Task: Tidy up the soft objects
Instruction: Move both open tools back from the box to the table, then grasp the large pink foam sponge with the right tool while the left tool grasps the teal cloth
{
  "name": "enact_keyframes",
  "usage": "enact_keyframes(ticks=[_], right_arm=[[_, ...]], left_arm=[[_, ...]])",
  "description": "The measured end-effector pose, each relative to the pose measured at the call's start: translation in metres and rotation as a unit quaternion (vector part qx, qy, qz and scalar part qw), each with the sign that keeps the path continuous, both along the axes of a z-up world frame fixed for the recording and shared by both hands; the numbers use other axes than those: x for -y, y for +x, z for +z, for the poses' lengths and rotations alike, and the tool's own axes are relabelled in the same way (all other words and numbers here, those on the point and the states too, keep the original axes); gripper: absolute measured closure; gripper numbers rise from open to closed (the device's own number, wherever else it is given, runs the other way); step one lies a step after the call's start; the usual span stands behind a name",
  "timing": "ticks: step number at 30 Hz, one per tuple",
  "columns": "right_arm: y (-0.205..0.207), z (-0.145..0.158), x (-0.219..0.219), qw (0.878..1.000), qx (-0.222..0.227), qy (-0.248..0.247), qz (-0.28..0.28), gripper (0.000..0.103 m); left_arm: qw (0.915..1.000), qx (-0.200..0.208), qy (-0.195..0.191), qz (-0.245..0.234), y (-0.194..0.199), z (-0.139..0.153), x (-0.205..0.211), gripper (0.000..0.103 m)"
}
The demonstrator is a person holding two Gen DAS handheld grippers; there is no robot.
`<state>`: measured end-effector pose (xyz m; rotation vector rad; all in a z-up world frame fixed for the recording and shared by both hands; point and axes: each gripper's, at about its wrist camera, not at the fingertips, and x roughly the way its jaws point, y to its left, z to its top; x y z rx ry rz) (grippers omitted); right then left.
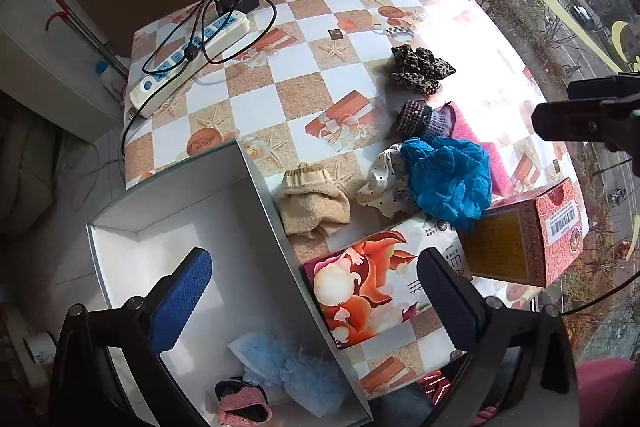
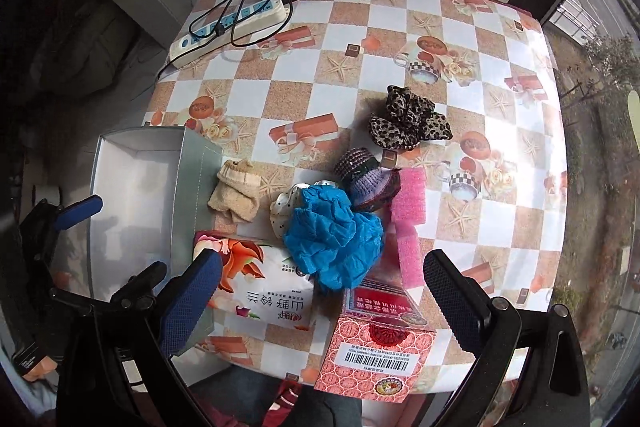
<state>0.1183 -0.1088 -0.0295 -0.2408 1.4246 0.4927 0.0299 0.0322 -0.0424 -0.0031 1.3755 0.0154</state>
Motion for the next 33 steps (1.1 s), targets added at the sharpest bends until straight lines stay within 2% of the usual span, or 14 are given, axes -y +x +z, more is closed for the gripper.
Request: enact_keyframes(ticks=[4, 9, 15, 18, 19, 20, 22, 23, 25, 27, 30, 33], right_arm=[[0.032, -0.021, 0.041, 0.999, -0.027, -0.019, -0.037, 0.002], [0.052, -0.073, 0.075, 0.994, -0.092, -0.042, -0.041, 0.002], [0.056, -0.145, 0.082, 0.979, -0.2, -0.033, -0.025, 0.002], [0.058, -0.171, 0.08, 0.971, -0.235, -0.028, -0.023, 0.002], [0.059, -0.179, 0.08, 0.97, -0.241, -0.035, -0.026, 0.002], [0.059, -0.185, 0.082, 0.969, -0.243, -0.043, -0.028, 0.002], [0.06, -0.192, 0.089, 0.969, -0.237, -0.058, -0.036, 0.002], [0.062, -0.192, 0.095, 0.97, -0.228, -0.067, -0.044, 0.002], [0.068, -0.187, 0.112, 0.974, -0.199, -0.086, -0.066, 0.002], [0.076, -0.18, 0.133, 0.975, -0.16, -0.118, -0.094, 0.002], [0.083, -0.169, 0.166, 0.972, -0.137, -0.12, -0.146, 0.002], [0.08, -0.164, 0.186, 0.971, -0.142, -0.078, -0.178, 0.002]], left_arm=[[0.998, -0.026, 0.012, -0.056, 0.029, -0.021, 0.032, 0.0], [0.9916, -0.058, 0.017, -0.115, 0.061, -0.048, 0.061, 0.0], [0.9814, -0.105, -0.039, -0.156, 0.089, -0.072, 0.08, 0.0], [0.978, -0.123, -0.019, -0.167, 0.096, -0.086, 0.09, 0.0], [0.9786, -0.125, -0.031, -0.16, 0.099, -0.088, 0.09, 0.0], [0.9821, -0.12, -0.024, -0.143, 0.104, -0.088, 0.088, 0.0], [0.9885, -0.098, 0.034, -0.11, 0.115, -0.09, 0.078, 0.0], [0.9908, -0.09, 0.052, -0.087, 0.122, -0.09, 0.07, 0.0], [0.9935, -0.081, 0.074, -0.028, 0.136, -0.091, 0.046, 0.0], [0.9926, -0.071, 0.095, 0.026, 0.147, -0.086, 0.019, 0.0], [0.994, -0.055, 0.066, 0.068, 0.154, -0.068, -0.011, 0.0], [0.9954, -0.058, 0.052, 0.056, 0.155, -0.063, -0.018, 0.0]])
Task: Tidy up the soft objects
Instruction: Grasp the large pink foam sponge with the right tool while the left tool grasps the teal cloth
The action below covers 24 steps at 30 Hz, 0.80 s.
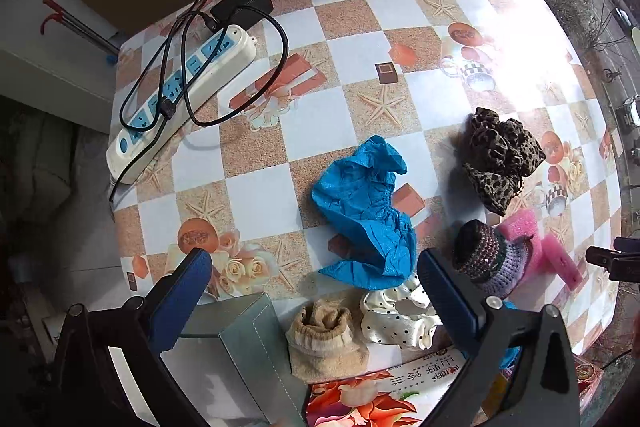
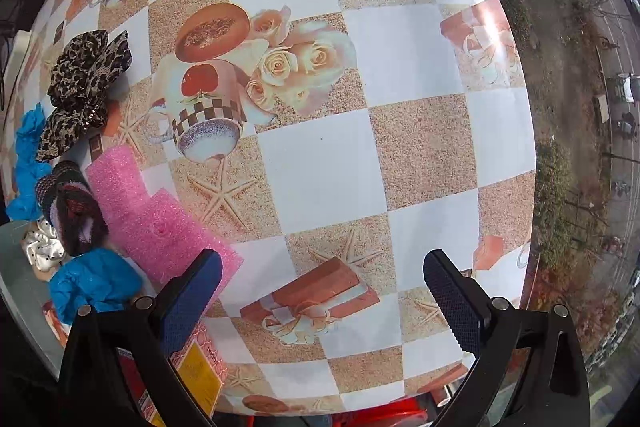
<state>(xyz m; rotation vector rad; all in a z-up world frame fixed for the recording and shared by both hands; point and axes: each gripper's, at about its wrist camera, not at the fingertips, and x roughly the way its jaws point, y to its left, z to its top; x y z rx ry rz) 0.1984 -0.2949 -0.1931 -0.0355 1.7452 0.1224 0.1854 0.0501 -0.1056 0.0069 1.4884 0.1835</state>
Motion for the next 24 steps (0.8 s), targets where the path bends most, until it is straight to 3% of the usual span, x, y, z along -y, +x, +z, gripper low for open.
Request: enact_keyframes(ticks=[3, 8, 14, 16, 20, 24], right_arm=[[-0.01, 0.004, 0.002, 1.0, 0.006, 0.022, -0.003, 0.002], [-0.027, 0.008, -0.006, 0.998, 0.007, 0.065, -0.019, 0.002], [-0.038, 0.012, -0.048, 0.995, 0.037, 0.007, 0.092, 0.002], [-0.048, 0.01, -0.063, 0.994, 0.029, 0.001, 0.106, 0.002], [-0.041, -0.001, -0.045, 0.999, 0.012, 0.008, 0.034, 0.002], [-0.03, 0.01, -0.01, 0.997, 0.054, -0.049, -0.035, 0.002]], left_arm=[[0.9998, -0.018, -0.009, -0.006, 0.0, -0.01, 0.005, 0.0], [0.9975, -0.036, -0.049, 0.036, 0.013, -0.034, 0.008, 0.0], [0.9952, -0.061, -0.051, 0.056, 0.025, -0.064, 0.014, 0.0], [0.9933, -0.068, -0.058, 0.073, 0.026, -0.073, 0.011, 0.0], [0.9906, -0.073, -0.06, 0.098, 0.026, -0.081, 0.006, 0.0], [0.9912, -0.067, -0.052, 0.102, 0.025, -0.082, 0.002, 0.0]])
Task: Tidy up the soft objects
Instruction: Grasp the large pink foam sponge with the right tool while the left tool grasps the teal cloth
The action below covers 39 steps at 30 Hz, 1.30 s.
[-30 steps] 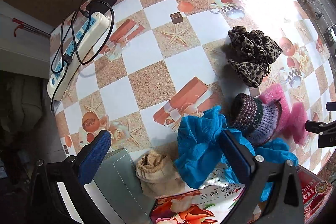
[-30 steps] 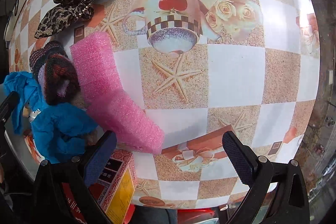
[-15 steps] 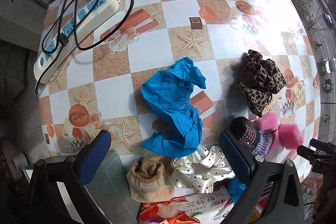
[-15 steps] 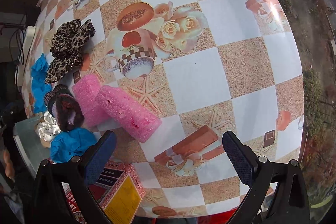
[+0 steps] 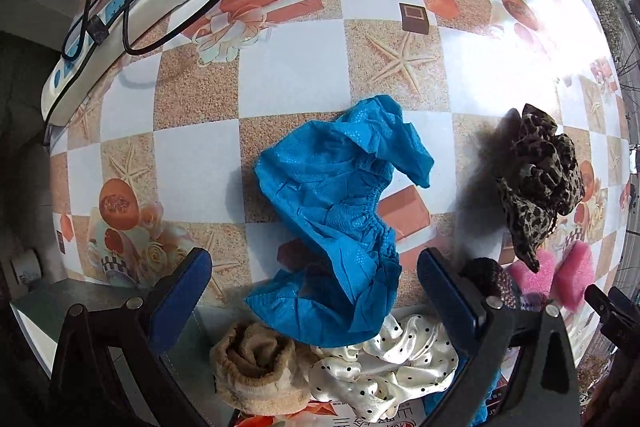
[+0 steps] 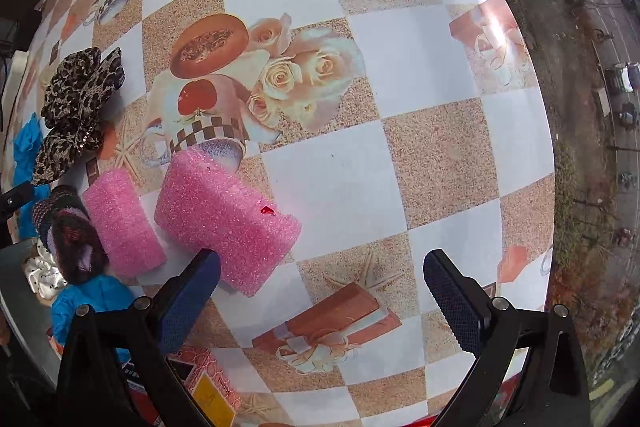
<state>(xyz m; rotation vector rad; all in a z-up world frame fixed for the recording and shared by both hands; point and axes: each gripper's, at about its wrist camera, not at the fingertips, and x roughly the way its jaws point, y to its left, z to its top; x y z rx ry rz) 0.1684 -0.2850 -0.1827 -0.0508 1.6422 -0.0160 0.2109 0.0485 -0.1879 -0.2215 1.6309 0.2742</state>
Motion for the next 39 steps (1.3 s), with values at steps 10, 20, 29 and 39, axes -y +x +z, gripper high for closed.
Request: enact_keyframes(ticks=[10, 20, 29, 39], right_arm=[[-0.01, -0.005, 0.014, 0.977, -0.032, 0.147, -0.154, 0.002], [0.007, -0.039, -0.008, 0.98, -0.041, 0.086, -0.177, 0.001], [0.075, -0.054, -0.036, 0.98, -0.067, 0.049, -0.181, 0.0], [0.064, -0.054, -0.038, 0.986, -0.074, 0.049, -0.141, 0.026]], left_arm=[[0.9998, 0.009, -0.007, 0.017, 0.007, -0.009, -0.005, 0.0], [0.9991, -0.003, -0.022, 0.036, 0.017, -0.038, 0.0, 0.0], [0.9993, 0.019, -0.018, 0.029, 0.022, -0.041, -0.006, 0.0], [0.9995, -0.003, -0.024, 0.018, 0.019, -0.028, 0.005, 0.015]])
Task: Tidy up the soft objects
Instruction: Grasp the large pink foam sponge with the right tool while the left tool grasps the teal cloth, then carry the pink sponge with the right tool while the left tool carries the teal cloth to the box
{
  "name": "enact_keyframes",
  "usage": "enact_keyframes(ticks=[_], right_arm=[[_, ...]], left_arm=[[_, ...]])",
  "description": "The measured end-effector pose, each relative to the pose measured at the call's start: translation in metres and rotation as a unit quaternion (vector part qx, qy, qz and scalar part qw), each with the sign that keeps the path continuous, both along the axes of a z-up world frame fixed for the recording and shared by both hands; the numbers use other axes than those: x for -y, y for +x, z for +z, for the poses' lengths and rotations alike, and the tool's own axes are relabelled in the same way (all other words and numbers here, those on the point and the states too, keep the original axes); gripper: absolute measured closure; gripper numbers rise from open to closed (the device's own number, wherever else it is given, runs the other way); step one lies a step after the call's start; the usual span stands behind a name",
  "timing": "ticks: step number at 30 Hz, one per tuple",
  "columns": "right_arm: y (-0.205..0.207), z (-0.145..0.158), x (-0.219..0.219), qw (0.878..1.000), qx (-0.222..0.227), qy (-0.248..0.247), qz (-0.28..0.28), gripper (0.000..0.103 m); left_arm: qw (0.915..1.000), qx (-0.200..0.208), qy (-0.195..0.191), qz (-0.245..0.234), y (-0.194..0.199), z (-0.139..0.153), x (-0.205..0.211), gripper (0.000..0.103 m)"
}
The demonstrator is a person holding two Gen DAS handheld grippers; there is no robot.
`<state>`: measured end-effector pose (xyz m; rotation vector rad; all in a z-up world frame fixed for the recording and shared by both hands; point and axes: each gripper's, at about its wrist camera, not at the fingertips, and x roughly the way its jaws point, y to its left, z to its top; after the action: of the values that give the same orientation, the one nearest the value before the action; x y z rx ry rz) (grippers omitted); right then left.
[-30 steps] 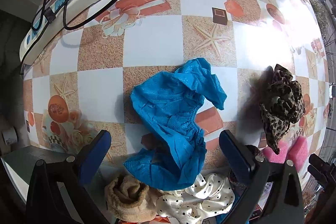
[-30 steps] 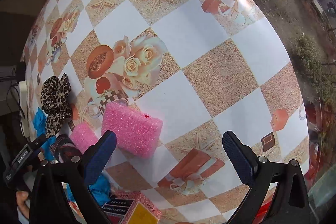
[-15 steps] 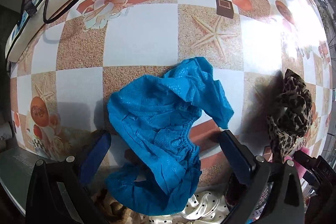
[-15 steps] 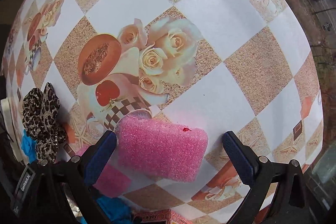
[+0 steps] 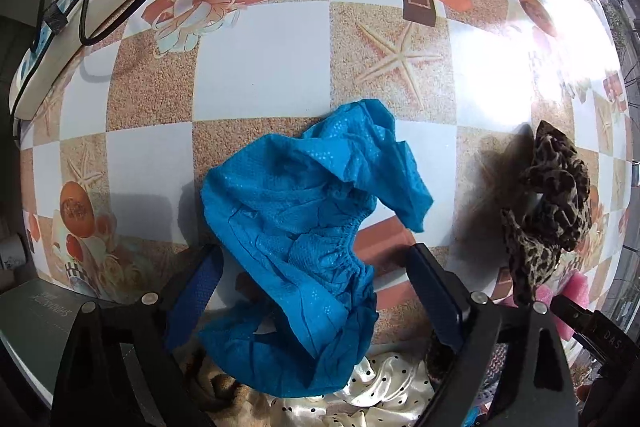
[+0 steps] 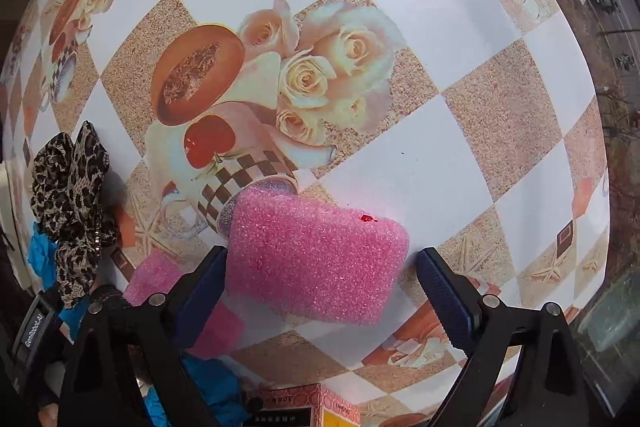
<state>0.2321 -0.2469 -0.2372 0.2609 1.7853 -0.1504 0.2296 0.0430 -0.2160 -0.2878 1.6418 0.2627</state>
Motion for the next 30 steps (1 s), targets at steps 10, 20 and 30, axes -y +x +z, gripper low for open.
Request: enact_keyframes(ticks=[10, 20, 30], right_arm=[[-0.021, 0.035, 0.004, 0.996, 0.055, 0.052, 0.04, 0.03], [-0.047, 0.094, 0.017, 0.989, 0.113, 0.07, 0.064, 0.03], [-0.072, 0.151, 0.009, 0.973, 0.173, 0.083, 0.127, 0.03]], left_arm=[[0.9951, 0.08, 0.01, -0.058, -0.015, 0.057, 0.016, 0.078], [0.9872, 0.135, 0.006, -0.085, -0.063, 0.119, 0.016, 0.078], [0.9799, 0.141, -0.001, -0.141, -0.127, 0.147, 0.044, 0.078]])
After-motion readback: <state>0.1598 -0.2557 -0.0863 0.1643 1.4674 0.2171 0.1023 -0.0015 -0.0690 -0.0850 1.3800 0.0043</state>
